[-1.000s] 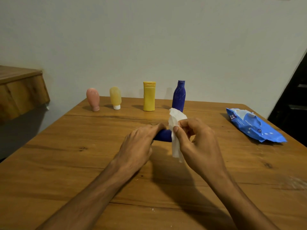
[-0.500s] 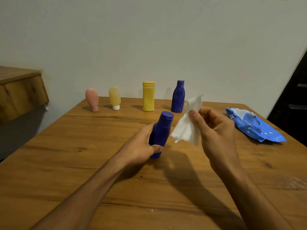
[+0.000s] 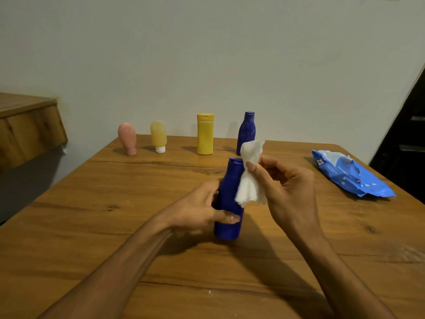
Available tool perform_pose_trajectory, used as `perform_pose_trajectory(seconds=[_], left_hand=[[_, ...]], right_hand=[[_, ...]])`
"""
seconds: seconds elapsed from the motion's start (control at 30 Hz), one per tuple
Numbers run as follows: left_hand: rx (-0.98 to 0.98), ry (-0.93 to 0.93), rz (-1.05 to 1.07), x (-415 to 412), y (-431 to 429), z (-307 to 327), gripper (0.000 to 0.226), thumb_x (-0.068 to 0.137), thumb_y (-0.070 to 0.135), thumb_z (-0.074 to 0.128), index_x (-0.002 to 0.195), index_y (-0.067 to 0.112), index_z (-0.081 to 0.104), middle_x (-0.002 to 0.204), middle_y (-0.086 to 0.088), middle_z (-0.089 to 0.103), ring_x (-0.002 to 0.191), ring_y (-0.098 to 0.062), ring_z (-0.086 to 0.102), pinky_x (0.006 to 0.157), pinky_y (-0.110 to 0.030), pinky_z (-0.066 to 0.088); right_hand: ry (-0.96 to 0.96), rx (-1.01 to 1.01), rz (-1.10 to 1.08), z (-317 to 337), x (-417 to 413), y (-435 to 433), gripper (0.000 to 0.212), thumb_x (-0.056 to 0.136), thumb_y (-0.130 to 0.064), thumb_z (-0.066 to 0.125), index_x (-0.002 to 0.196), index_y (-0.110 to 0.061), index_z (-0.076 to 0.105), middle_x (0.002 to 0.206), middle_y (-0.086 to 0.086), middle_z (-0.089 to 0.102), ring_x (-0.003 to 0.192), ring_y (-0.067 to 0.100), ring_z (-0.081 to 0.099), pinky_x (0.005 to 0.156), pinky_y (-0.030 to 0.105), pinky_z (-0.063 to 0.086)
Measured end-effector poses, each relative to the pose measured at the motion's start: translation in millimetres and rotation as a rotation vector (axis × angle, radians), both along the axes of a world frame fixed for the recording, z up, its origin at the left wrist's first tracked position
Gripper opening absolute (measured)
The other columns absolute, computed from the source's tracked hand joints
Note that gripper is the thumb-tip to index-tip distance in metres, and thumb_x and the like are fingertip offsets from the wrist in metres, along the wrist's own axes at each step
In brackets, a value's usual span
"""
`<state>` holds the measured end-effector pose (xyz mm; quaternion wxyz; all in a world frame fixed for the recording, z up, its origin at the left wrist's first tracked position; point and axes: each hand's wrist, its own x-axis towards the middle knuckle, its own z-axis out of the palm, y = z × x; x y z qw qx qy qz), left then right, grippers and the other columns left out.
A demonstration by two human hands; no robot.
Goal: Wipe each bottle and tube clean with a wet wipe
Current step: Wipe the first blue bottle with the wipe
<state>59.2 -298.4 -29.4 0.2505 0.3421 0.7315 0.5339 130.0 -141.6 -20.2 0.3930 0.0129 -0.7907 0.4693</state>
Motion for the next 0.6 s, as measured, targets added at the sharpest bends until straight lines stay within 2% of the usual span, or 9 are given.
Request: perform_pose_trajectory(seconds=[0.07, 0.17, 0.27, 0.37, 0.47, 0.53, 0.6], left_hand=[[0.033, -0.028, -0.013, 0, -2, 1, 0.048, 0.080, 0.001, 0.071, 0.118, 0.023, 0.052, 0.119, -0.004, 0.066, 0.112, -0.017, 0.063, 0.101, -0.037, 0.050], [0.094, -0.089, -0.053, -1, -3, 1, 0.048, 0.080, 0.003, 0.071, 0.123, 0.014, 0.052, 0.113, -0.013, 0.071, 0.108, -0.022, 0.068, 0.096, -0.039, 0.054], [0.123, -0.126, -0.097, -3, -3, -1, 0.055, 0.076, 0.007, 0.075, 0.126, 0.014, 0.051, 0.111, -0.010, 0.072, 0.106, -0.023, 0.069, 0.092, -0.040, 0.056], [0.122, -0.129, -0.083, 0, -1, -2, 0.057, 0.069, 0.012, 0.073, 0.121, 0.022, 0.053, 0.113, -0.001, 0.069, 0.107, -0.018, 0.068, 0.090, -0.038, 0.057], [0.119, -0.127, -0.071, 2, 1, -3, 0.055, 0.069, 0.012, 0.073, 0.119, 0.022, 0.054, 0.111, 0.001, 0.069, 0.106, -0.017, 0.067, 0.090, -0.038, 0.057], [0.116, -0.124, -0.060, 3, 2, -4, 0.051, 0.073, 0.010, 0.075, 0.118, 0.022, 0.055, 0.110, 0.001, 0.070, 0.105, -0.016, 0.068, 0.091, -0.039, 0.056], [0.109, -0.129, -0.039, 2, 4, -5, 0.048, 0.081, 0.003, 0.073, 0.121, 0.020, 0.054, 0.115, -0.005, 0.069, 0.108, -0.020, 0.067, 0.093, -0.041, 0.055]], right_hand=[[-0.007, -0.045, -0.011, -2, 0, 4, 0.018, 0.085, -0.022, 0.064, 0.102, -0.020, 0.068, 0.092, -0.005, 0.071, 0.083, 0.006, 0.066, 0.069, 0.021, 0.055], [0.003, -0.253, 0.036, 0, -1, 6, 0.019, 0.083, -0.023, 0.065, 0.100, -0.016, 0.070, 0.087, -0.006, 0.071, 0.081, 0.006, 0.067, 0.066, 0.019, 0.054], [-0.022, -0.351, 0.123, 2, 0, 3, 0.027, 0.080, -0.025, 0.066, 0.102, -0.010, 0.069, 0.089, -0.003, 0.072, 0.083, 0.009, 0.068, 0.066, 0.019, 0.053], [-0.064, -0.368, 0.215, 0, 2, -3, 0.024, 0.078, -0.026, 0.065, 0.099, -0.016, 0.069, 0.092, -0.003, 0.073, 0.087, 0.012, 0.069, 0.069, 0.025, 0.057], [-0.112, -0.326, 0.197, -1, 1, -3, 0.023, 0.076, -0.034, 0.064, 0.090, -0.017, 0.070, 0.088, -0.002, 0.073, 0.086, 0.014, 0.069, 0.070, 0.028, 0.058], [-0.159, -0.276, 0.175, -2, 0, -1, 0.029, 0.076, -0.039, 0.063, 0.086, -0.013, 0.071, 0.085, 0.001, 0.071, 0.084, 0.016, 0.068, 0.071, 0.033, 0.058], [-0.193, -0.235, 0.166, -3, -1, 1, 0.029, 0.078, -0.038, 0.062, 0.085, -0.011, 0.070, 0.083, 0.001, 0.071, 0.081, 0.013, 0.067, 0.070, 0.030, 0.057]])
